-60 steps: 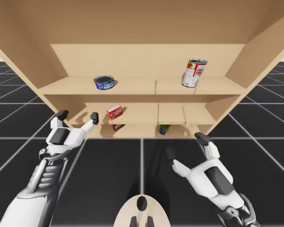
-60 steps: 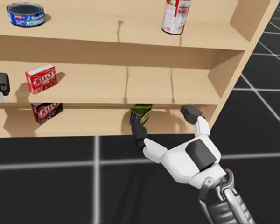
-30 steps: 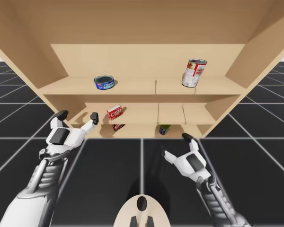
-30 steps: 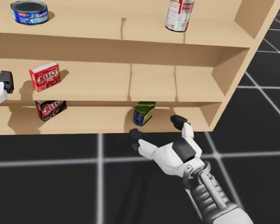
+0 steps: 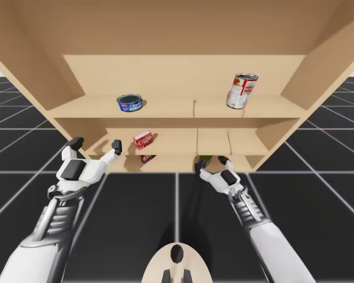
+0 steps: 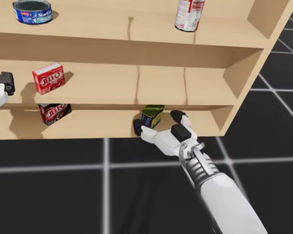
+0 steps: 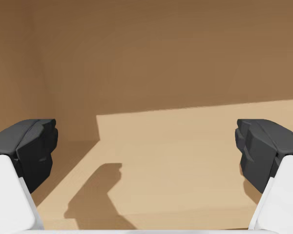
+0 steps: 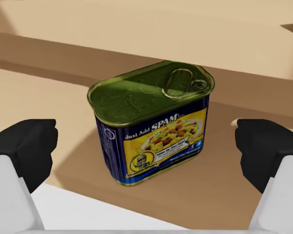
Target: Retrieve the spam can from the shelves.
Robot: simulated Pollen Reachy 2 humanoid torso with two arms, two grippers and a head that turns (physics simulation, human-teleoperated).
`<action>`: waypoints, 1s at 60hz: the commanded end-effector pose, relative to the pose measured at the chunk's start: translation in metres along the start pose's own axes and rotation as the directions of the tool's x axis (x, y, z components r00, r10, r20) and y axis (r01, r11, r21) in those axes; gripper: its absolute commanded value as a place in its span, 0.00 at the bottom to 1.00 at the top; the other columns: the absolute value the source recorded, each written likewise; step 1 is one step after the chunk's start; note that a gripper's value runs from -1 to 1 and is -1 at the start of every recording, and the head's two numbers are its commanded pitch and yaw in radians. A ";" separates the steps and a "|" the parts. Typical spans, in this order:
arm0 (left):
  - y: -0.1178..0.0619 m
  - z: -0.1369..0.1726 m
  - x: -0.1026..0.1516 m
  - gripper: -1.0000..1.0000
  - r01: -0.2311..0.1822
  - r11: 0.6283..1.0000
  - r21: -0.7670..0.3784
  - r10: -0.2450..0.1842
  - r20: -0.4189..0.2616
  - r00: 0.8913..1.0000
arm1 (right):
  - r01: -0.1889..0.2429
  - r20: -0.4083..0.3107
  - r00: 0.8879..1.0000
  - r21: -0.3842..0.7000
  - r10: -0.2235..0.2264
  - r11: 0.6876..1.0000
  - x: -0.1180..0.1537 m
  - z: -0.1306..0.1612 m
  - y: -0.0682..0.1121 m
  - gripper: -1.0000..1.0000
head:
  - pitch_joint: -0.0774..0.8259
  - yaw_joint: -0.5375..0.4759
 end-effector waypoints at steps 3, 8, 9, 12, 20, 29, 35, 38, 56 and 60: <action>0.000 0.000 0.000 0.00 0.001 1.000 0.002 -0.001 0.002 1.000 | 0.023 -0.038 0.999 0.005 -0.022 1.000 -0.009 -0.031 -0.001 0.00 | 0.75 0.36; 0.000 0.000 0.000 0.00 0.004 1.000 0.003 -0.004 0.002 1.000 | 0.007 -0.045 0.999 0.006 -0.007 1.000 -0.010 -0.044 -0.002 0.00 | 0.76 0.36; 0.000 0.000 0.000 0.00 0.005 1.000 0.003 -0.005 0.002 1.000 | 0.009 -0.048 0.999 0.008 -0.009 1.000 -0.010 -0.045 -0.002 0.00 | 0.76 0.36; 0.000 0.000 0.000 0.00 0.005 1.000 0.003 -0.005 0.002 1.000 | 0.004 -0.058 0.998 0.012 -0.004 1.000 -0.010 -0.052 -0.002 0.00 | 0.76 0.36; 0.000 0.000 -0.001 0.00 0.005 1.000 0.002 -0.005 0.002 1.000 | 0.000 -0.076 0.997 0.016 0.001 1.000 -0.013 -0.064 0.000 0.00 | 0.75 0.36; -0.001 -0.001 -0.001 0.00 0.006 1.000 0.002 -0.006 0.003 1.000 | -0.016 -0.149 0.989 0.018 0.019 1.000 -0.020 -0.061 0.005 0.95 | 0.76 0.36; -0.001 -0.001 -0.001 0.00 0.007 1.000 0.001 -0.007 0.002 1.000 | -0.011 -0.137 0.991 0.012 0.012 1.000 -0.022 -0.061 0.003 1.00 | 0.76 0.36; -0.001 -0.001 -0.001 0.00 0.007 1.000 0.001 -0.007 0.002 1.000 | -0.001 -0.127 0.992 0.012 0.003 1.000 -0.020 -0.060 0.002 1.00 | 0.76 0.36; -0.001 0.000 -0.001 0.00 0.009 1.000 0.005 -0.009 0.002 1.000 | -0.029 0.006 1.000 -0.008 0.029 1.000 0.006 -0.044 0.003 1.00 | 0.76 0.36; -0.002 0.000 -0.001 0.00 0.011 1.000 0.006 -0.011 0.002 1.000 | -0.046 0.046 0.998 -0.015 0.046 0.999 0.016 -0.038 0.004 1.00 | 0.76 0.36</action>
